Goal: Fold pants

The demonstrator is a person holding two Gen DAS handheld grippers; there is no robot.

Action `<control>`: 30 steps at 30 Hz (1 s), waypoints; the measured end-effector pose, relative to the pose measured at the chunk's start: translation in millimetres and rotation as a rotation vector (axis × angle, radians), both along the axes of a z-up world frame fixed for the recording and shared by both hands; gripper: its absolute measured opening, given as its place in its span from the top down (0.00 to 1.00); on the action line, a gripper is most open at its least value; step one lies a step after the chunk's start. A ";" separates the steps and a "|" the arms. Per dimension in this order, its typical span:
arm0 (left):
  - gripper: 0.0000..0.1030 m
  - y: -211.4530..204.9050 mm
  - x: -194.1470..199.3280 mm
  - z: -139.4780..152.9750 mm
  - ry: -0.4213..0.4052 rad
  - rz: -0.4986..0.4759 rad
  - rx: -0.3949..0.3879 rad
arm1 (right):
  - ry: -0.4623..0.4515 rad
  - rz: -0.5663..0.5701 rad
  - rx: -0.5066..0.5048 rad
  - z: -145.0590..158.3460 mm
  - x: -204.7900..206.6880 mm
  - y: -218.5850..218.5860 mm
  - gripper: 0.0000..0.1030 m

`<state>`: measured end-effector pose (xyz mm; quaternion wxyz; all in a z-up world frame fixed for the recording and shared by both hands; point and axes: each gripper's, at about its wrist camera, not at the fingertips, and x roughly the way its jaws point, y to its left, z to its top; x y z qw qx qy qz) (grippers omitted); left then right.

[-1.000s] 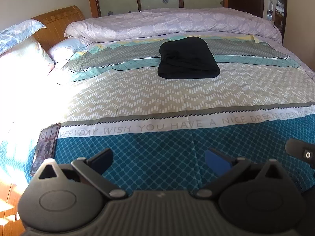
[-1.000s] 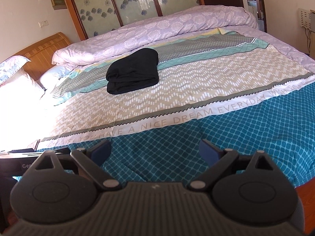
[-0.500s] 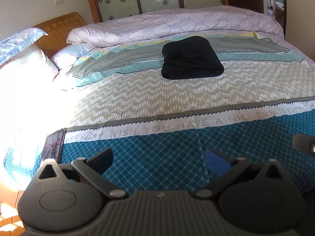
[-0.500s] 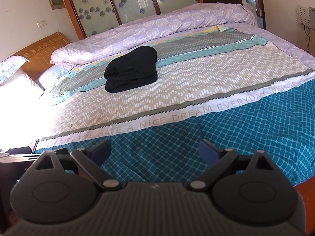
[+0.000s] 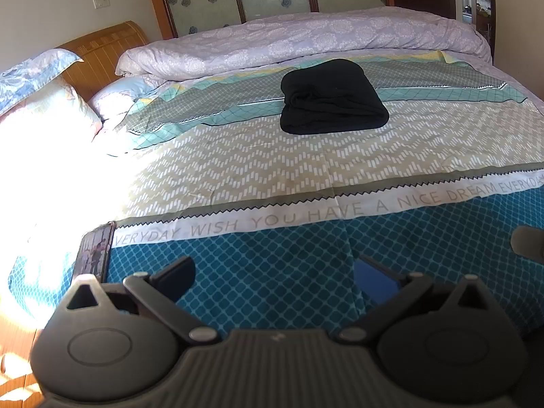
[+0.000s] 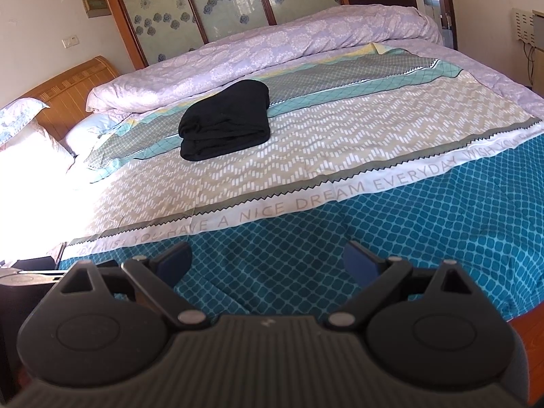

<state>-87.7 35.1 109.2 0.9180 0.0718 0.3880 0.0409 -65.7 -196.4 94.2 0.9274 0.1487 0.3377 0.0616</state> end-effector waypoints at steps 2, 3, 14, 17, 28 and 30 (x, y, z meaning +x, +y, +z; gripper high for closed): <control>0.00 0.1 -0.3 0.0 -0.001 -0.001 -0.003 | -0.001 -0.001 0.000 0.2 -0.3 -0.1 0.05; 0.00 0.2 -0.4 -0.1 -0.001 -0.002 -0.004 | -0.001 0.000 0.000 0.3 -0.2 0.0 0.05; 0.00 -0.2 -1.3 0.4 -0.013 -0.006 0.003 | -0.007 -0.006 0.002 1.8 -0.7 -0.3 0.05; 0.00 -0.2 -1.2 0.3 -0.014 -0.007 0.006 | -0.008 -0.007 0.002 2.2 -0.8 0.0 0.05; 0.00 -1.5 -1.9 0.5 -0.014 -0.012 0.002 | -0.009 -0.009 0.001 3.6 -1.0 -0.4 0.05; 0.00 -1.3 -2.0 0.6 -0.012 -0.014 -0.002 | -0.014 -0.012 0.000 4.5 -1.3 -0.6 0.05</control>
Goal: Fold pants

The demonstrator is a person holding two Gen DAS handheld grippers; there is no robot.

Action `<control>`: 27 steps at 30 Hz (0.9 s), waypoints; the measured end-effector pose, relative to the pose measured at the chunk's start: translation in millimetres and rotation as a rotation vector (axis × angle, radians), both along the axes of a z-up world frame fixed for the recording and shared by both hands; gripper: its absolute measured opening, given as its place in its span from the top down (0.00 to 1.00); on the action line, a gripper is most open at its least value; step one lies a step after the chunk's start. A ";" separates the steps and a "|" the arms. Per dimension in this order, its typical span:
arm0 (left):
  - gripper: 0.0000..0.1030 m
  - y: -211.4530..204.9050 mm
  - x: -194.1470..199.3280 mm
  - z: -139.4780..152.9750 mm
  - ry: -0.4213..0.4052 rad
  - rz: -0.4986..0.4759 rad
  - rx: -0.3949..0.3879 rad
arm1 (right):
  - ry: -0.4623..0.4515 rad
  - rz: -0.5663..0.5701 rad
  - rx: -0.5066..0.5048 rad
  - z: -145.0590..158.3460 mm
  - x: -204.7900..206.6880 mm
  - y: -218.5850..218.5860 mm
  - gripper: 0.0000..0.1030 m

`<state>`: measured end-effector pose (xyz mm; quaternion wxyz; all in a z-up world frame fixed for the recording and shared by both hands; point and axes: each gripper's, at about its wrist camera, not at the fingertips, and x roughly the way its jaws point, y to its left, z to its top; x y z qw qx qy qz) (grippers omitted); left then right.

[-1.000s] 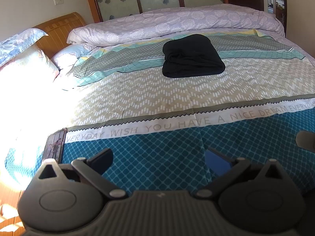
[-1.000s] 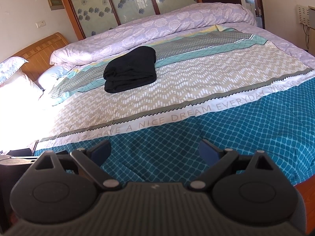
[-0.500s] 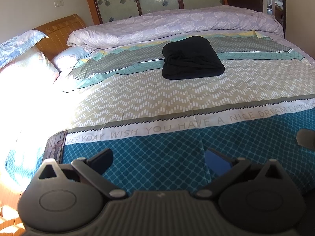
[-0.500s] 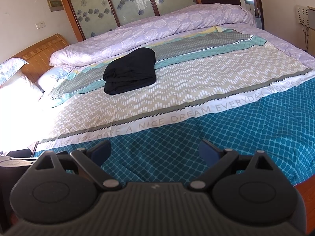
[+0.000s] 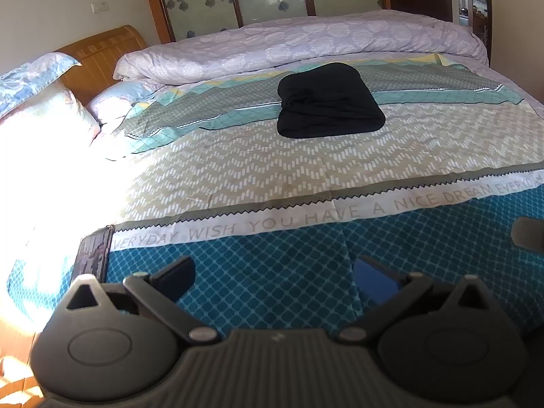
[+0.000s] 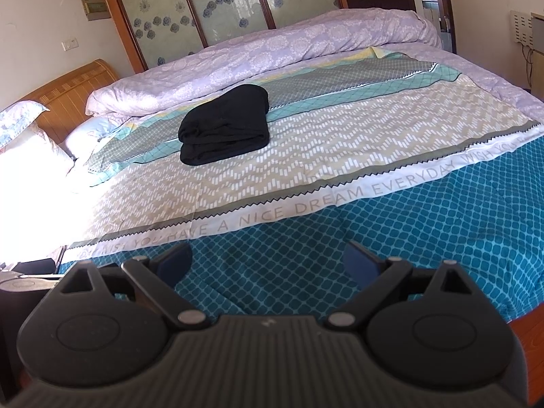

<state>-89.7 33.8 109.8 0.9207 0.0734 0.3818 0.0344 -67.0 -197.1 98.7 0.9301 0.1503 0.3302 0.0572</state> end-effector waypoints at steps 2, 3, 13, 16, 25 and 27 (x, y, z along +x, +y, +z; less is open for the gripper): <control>0.00 0.7 0.2 0.1 0.001 -0.002 -0.004 | -0.008 -0.004 -0.003 1.3 -0.4 0.0 0.05; 0.00 0.8 0.3 0.2 0.001 -0.002 -0.005 | -0.011 -0.006 -0.005 1.9 -0.7 0.8 0.05; 0.00 1.9 0.4 0.6 -0.001 0.000 -0.002 | -0.030 -0.017 -0.014 5.1 -2.1 2.4 0.05; 0.00 1.9 0.9 -0.2 0.001 0.001 -0.001 | -0.044 -0.023 -0.020 6.4 -3.2 2.4 0.05; 0.00 2.3 1.3 -2.1 0.006 0.003 -0.002 | -0.065 -0.037 -0.026 8.2 -5.6 2.6 0.05; 0.00 2.1 1.1 -2.5 0.007 0.001 -0.002 | -0.064 -0.037 -0.026 8.0 -5.8 2.8 0.05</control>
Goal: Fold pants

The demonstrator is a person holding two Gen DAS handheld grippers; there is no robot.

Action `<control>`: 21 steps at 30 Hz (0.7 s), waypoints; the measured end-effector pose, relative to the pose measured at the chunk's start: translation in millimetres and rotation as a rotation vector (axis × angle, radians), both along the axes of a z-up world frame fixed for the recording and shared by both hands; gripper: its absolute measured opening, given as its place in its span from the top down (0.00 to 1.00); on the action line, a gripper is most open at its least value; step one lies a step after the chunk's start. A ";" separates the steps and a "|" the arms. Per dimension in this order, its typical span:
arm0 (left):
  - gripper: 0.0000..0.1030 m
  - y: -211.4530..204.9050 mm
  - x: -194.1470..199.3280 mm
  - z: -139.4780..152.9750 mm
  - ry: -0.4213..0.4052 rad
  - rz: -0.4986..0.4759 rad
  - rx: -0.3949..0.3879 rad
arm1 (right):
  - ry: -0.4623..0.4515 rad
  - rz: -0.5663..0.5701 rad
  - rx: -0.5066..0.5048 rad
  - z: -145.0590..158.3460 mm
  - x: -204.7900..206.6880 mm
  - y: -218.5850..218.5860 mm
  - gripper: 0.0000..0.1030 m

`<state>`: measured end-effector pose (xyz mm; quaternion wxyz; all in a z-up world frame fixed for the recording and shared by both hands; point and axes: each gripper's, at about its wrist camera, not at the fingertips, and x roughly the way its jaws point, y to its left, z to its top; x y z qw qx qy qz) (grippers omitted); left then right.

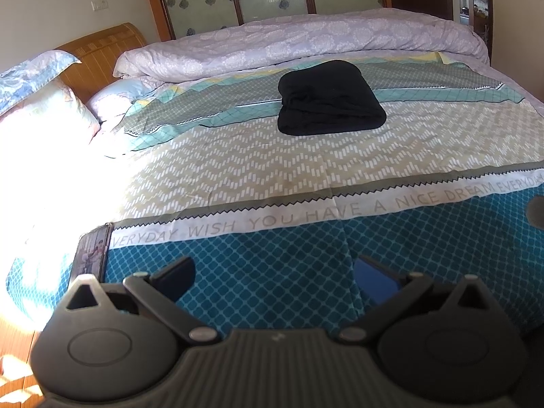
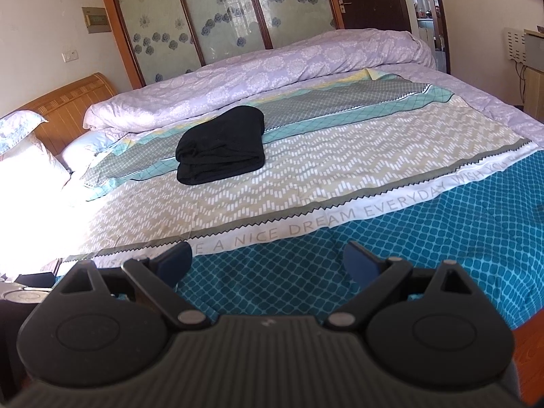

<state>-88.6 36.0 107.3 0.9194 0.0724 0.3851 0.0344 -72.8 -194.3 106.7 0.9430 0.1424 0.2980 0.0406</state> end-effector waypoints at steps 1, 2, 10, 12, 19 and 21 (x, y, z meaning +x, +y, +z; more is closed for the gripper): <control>0.00 -0.5 0.0 -0.1 0.000 -0.001 0.001 | 0.003 0.000 0.001 0.0 0.1 0.0 0.05; 0.00 -0.6 -0.1 -0.2 0.001 -0.001 0.001 | 0.005 0.000 0.002 -0.2 0.1 0.2 0.05; 0.00 -1.1 0.2 -1.0 0.003 0.000 0.000 | 0.010 -0.001 0.005 -0.7 -0.3 1.2 0.05; 0.00 -1.0 0.3 -1.0 0.004 -0.001 0.000 | 0.011 -0.001 0.005 -0.8 -0.1 0.9 0.05; 0.00 -1.3 0.2 -1.3 0.004 -0.001 0.000 | 0.011 0.001 0.004 -1.6 0.1 1.4 0.05; 0.00 -1.2 0.4 -2.2 0.007 -0.003 -0.001 | 0.010 0.000 0.004 -2.0 0.5 1.5 0.05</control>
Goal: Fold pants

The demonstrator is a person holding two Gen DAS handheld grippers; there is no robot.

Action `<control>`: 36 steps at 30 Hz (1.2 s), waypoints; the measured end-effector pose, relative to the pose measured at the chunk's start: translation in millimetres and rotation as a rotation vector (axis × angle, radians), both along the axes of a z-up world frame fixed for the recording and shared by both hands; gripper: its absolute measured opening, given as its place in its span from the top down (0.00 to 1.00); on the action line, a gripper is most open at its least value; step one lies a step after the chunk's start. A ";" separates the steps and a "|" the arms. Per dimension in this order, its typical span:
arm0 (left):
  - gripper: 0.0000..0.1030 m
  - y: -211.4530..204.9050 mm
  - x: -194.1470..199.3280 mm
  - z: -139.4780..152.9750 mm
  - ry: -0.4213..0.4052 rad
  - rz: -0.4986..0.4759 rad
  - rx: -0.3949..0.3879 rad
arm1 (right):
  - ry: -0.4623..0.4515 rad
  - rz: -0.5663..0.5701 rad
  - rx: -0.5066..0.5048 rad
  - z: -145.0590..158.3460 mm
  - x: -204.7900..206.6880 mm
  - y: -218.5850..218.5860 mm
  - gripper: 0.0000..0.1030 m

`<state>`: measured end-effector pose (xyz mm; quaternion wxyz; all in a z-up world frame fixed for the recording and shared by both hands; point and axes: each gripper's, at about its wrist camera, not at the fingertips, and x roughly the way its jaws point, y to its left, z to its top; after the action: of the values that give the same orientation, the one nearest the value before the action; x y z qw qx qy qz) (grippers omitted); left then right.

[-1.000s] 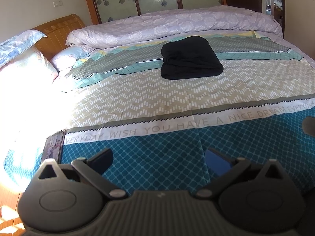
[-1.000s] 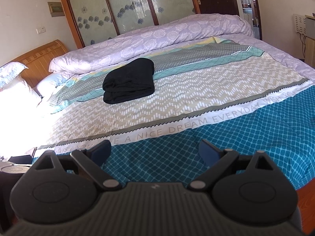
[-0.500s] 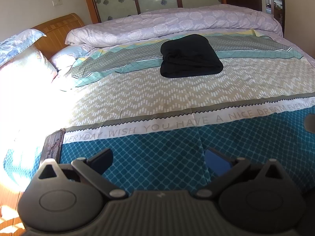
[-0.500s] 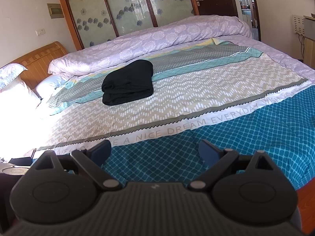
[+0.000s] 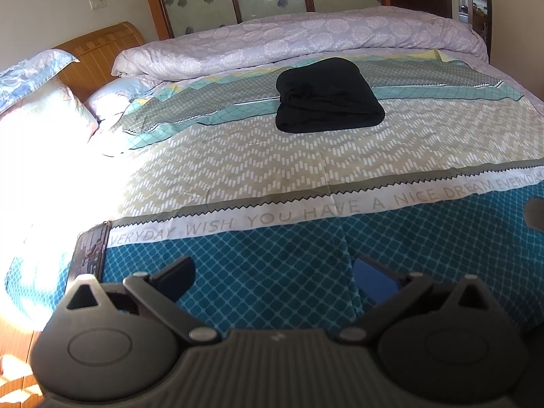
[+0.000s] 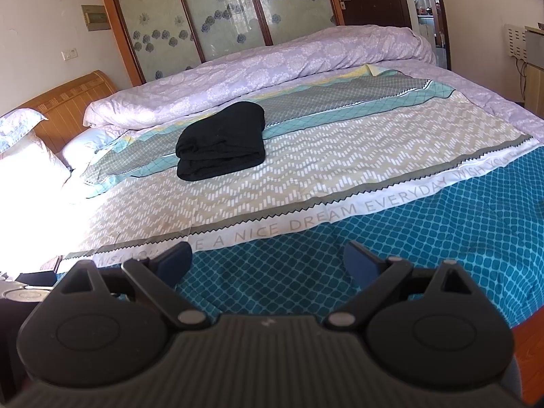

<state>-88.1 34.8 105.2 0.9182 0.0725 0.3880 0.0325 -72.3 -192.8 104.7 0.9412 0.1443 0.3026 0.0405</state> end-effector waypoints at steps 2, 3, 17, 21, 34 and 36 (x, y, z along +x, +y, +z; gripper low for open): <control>0.00 -0.1 0.1 -0.4 0.001 -0.001 -0.001 | 0.002 0.001 0.001 -0.1 0.0 0.0 0.05; 0.00 -0.2 0.1 -0.3 0.002 -0.001 0.000 | 0.003 0.002 0.001 -0.4 -0.1 0.5 0.05; 0.00 2.2 3.1 -3.9 0.032 0.012 -0.011 | 0.019 0.016 -0.005 -3.3 1.1 4.1 0.05; 0.00 1.6 2.6 -3.3 0.031 0.001 -0.015 | 0.021 0.018 -0.003 -3.9 1.1 4.1 0.05; 0.00 3.1 1.6 -0.3 0.012 0.025 -0.002 | 0.022 0.017 -0.002 -4.8 1.0 4.2 0.05; 0.00 3.9 1.4 0.3 0.012 0.025 -0.009 | 0.022 0.017 -0.002 -4.7 1.0 4.3 0.05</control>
<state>-86.7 38.7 105.5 0.9156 0.0637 0.3948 0.0420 -71.3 -188.5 100.0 0.9377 0.1414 0.3141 0.0464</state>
